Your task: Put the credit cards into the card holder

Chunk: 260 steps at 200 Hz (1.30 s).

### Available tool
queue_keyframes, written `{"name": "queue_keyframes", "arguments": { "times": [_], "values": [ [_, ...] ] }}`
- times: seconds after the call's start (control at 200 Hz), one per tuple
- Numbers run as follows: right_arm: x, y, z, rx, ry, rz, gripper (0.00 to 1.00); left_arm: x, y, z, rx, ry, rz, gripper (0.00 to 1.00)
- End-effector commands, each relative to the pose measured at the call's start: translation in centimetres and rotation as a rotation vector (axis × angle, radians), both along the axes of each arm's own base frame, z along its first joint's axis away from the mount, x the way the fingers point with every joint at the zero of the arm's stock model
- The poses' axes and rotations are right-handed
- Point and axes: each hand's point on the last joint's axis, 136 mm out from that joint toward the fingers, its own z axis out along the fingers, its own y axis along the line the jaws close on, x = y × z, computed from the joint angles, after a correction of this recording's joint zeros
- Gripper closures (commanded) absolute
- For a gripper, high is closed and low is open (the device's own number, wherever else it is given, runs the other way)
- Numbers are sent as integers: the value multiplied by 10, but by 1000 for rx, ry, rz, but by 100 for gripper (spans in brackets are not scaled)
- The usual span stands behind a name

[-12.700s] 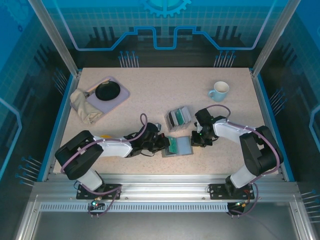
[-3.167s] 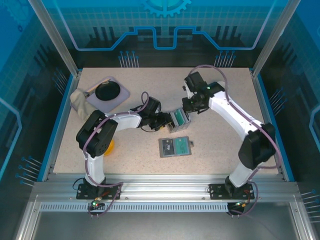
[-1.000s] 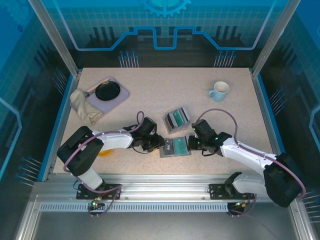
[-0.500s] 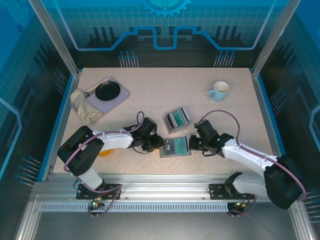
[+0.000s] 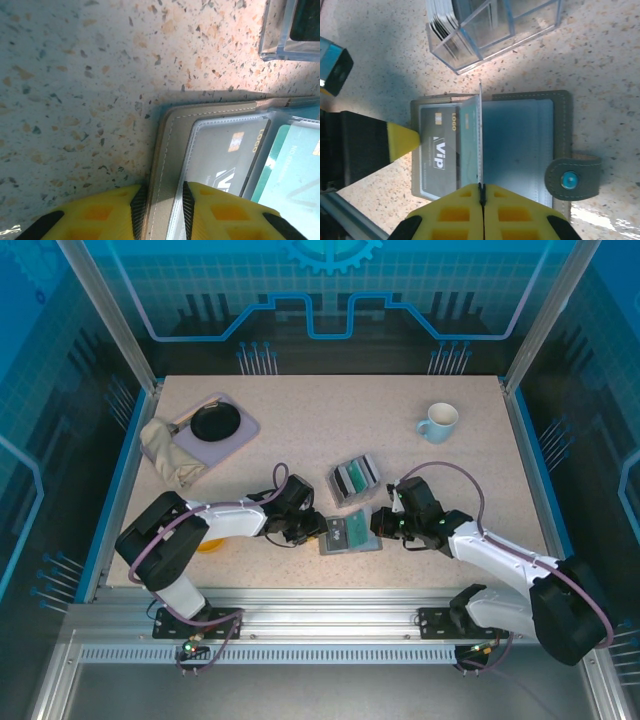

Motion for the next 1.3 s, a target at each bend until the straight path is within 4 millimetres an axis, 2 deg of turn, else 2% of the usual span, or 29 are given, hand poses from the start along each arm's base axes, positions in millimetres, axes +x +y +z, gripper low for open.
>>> {"name": "queue_keyframes", "arguments": {
  "times": [0.0,0.22,0.505,0.755,0.89,0.99,1.115,1.295],
  "values": [
    [5,8,14,70,-16,5,93,-8,-8,-20,17,32,-25,70],
    [6,27,20,120,-11,58,94,-5,-7,-15,18,6,-19,73],
    [4,43,8,134,24,81,94,-2,5,0,45,-54,9,71],
    [2,35,1,90,24,63,94,-1,16,8,84,-84,38,67],
    [5,27,-1,79,8,32,94,-2,25,9,113,-97,64,60],
    [6,30,-3,110,13,30,94,-1,20,14,83,-117,51,55],
    [8,35,-5,141,19,29,94,1,8,14,39,-119,18,53],
    [8,27,-18,114,31,-10,94,1,-2,7,21,-93,-6,53]
  ]
}}
